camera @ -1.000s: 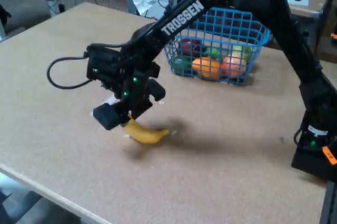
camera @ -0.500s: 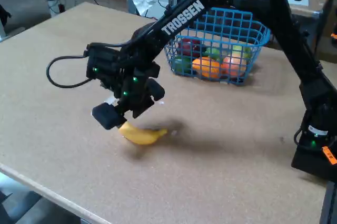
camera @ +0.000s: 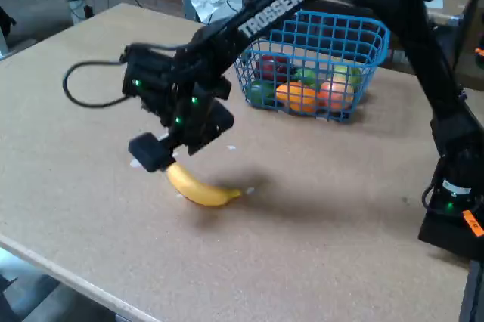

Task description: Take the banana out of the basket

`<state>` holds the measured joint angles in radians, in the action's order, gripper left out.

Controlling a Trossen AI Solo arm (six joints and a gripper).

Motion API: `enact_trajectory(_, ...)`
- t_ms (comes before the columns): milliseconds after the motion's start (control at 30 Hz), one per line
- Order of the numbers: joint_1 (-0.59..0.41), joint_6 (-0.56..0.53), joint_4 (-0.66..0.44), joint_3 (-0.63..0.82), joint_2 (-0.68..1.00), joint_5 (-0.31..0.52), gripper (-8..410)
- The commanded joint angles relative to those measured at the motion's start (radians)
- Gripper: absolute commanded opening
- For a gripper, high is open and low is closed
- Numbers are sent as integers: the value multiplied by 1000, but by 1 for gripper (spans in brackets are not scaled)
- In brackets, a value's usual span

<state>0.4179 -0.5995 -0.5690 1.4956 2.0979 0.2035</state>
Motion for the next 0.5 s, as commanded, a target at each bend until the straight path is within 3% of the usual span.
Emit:
enact_trajectory(0,0,5,-20,0,-51,58,305)
enact_trajectory(267,0,111,-57,0,-160,77,305)
enact_trajectory(467,0,111,-55,0,-271,77,305)
